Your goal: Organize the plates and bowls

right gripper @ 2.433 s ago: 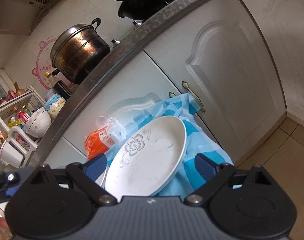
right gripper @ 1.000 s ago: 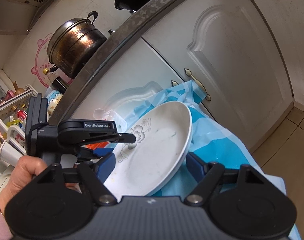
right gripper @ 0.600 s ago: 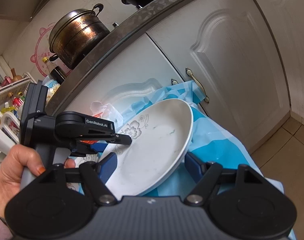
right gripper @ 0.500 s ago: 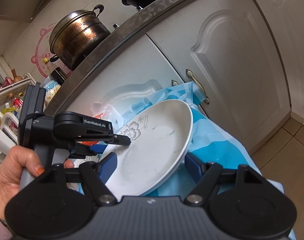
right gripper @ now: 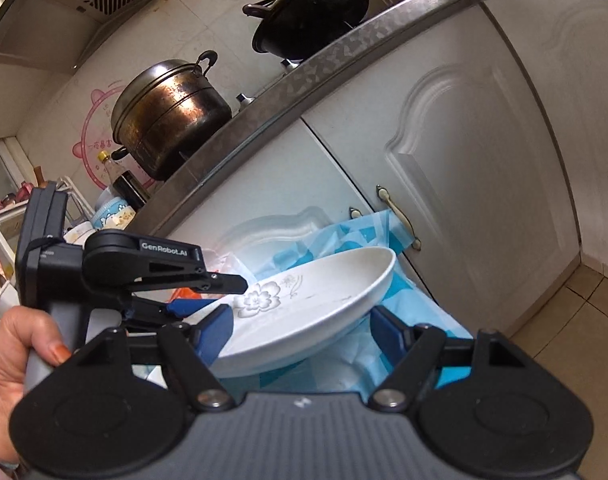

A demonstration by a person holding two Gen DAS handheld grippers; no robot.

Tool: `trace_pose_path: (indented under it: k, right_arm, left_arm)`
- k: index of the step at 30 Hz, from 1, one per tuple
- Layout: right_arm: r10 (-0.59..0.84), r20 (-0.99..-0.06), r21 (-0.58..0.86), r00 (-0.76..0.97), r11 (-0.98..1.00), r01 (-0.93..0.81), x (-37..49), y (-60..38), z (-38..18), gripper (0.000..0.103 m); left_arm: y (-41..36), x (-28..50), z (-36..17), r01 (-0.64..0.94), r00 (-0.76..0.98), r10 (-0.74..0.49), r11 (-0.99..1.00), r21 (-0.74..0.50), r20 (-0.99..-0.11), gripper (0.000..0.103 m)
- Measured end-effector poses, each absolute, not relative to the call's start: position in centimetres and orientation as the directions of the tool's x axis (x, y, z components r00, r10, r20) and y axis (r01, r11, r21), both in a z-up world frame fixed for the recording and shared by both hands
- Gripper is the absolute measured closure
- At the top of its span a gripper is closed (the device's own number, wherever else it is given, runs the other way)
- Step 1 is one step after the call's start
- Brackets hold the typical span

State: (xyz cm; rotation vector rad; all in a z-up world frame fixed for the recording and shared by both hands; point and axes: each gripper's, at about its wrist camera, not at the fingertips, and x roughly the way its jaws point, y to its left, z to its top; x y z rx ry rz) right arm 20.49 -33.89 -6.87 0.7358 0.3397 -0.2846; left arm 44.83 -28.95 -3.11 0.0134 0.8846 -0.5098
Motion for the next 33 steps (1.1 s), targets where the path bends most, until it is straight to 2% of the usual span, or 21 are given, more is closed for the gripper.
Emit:
trace_pose_path:
  k: [9, 20, 33]
  right_arm:
    - [-0.141, -0.342, 0.576, 0.929, 0.75, 0.326, 19.9, -33.0, -4.6, 0.027]
    - [-0.053, -0.277, 0.571, 0.96, 0.794, 0.208, 17.2, -30.0, -1.9, 0.027]
    - [0.014, -0.266, 0.507, 0.964, 0.853, 0.127, 10.5, -24.5, -0.2, 0.027]
  left_arm:
    - [-26.2, 41.6, -0.7, 0.419, 0.555, -0.448, 0.878, -0.23, -0.701, 0.063]
    - [-21.4, 34.1, 4.7, 0.395, 0.649, -0.45, 0.888, -0.234, -0.613, 0.063]
    - [-15.2, 24.4, 3.7, 0.318, 0.667, -0.444, 0.896, -0.31, -0.598, 0.064]
